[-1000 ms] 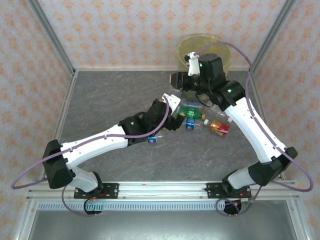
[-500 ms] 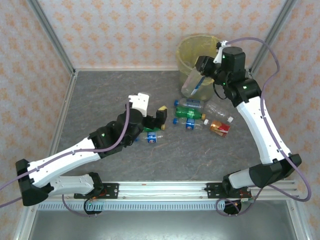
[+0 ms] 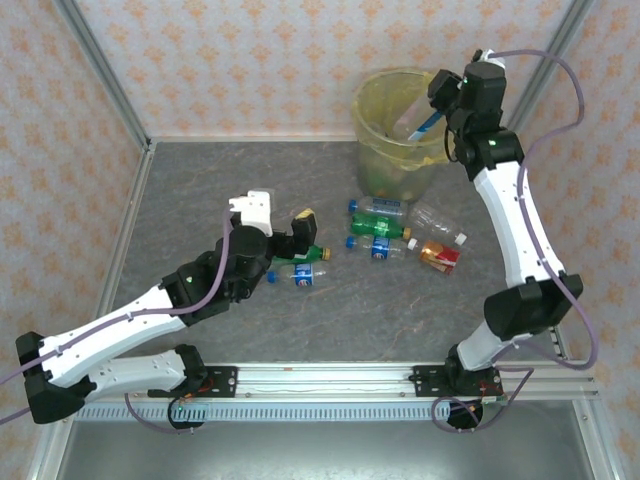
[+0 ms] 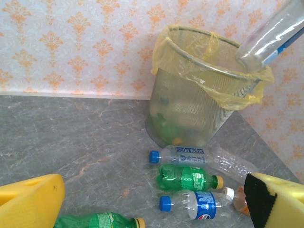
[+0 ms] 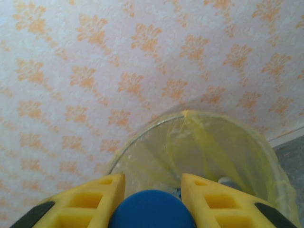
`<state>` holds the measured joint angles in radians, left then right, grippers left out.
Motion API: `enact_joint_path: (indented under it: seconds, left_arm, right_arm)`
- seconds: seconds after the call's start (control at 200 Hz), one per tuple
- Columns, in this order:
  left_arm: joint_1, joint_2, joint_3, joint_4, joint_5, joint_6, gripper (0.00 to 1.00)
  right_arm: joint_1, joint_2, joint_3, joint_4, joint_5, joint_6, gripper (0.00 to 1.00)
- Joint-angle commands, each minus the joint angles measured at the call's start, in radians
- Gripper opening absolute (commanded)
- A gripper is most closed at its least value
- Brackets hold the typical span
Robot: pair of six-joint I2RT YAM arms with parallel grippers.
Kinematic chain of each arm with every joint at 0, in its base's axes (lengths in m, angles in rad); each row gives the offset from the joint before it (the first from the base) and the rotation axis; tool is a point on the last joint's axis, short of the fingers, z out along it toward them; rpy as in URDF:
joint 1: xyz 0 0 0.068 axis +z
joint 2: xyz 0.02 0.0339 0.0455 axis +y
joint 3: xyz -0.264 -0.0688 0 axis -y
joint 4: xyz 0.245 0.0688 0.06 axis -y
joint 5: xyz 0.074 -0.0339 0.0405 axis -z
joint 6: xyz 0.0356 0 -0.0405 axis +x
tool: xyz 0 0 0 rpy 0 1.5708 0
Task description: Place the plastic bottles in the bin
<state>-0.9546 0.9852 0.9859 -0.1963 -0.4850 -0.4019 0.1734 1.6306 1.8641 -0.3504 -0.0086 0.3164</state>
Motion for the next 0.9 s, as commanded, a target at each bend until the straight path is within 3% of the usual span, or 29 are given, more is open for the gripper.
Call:
enact_joint_path:
  seconds: [0.0, 0.355, 0.601, 0.701, 0.791, 0.896]
  left_arm:
    - [0.006, -0.030, -0.016, -0.045, -0.039, -0.062, 0.99]
    - [0.006, -0.124, -0.065, -0.124, -0.066, -0.175, 0.99]
    - [0.007, -0.181, -0.092, -0.138, -0.089, -0.215, 0.99]
    - [0.007, -0.181, -0.093, -0.139, -0.090, -0.215, 0.99]
    - [0.006, -0.174, -0.090, -0.144, -0.091, -0.213, 0.99]
    - [0.005, -0.173, -0.094, -0.140, -0.090, -0.212, 0.99]
  right_arm:
    - [-0.001, 0.059, 0.057, 0.073, 0.093, 0.031, 0.10]
    - [0.000, 0.263, 0.157, 0.162, 0.124, 0.084, 0.10]
    - [0.011, 0.424, 0.338, 0.073, 0.117, 0.067, 0.14]
    - [0.012, 0.471, 0.399, 0.043, 0.047, 0.062, 0.32]
    - [0.016, 0.491, 0.450, 0.007, -0.017, 0.062, 0.62]
    - [0.019, 0.475, 0.472, -0.022, -0.019, 0.043, 0.83]
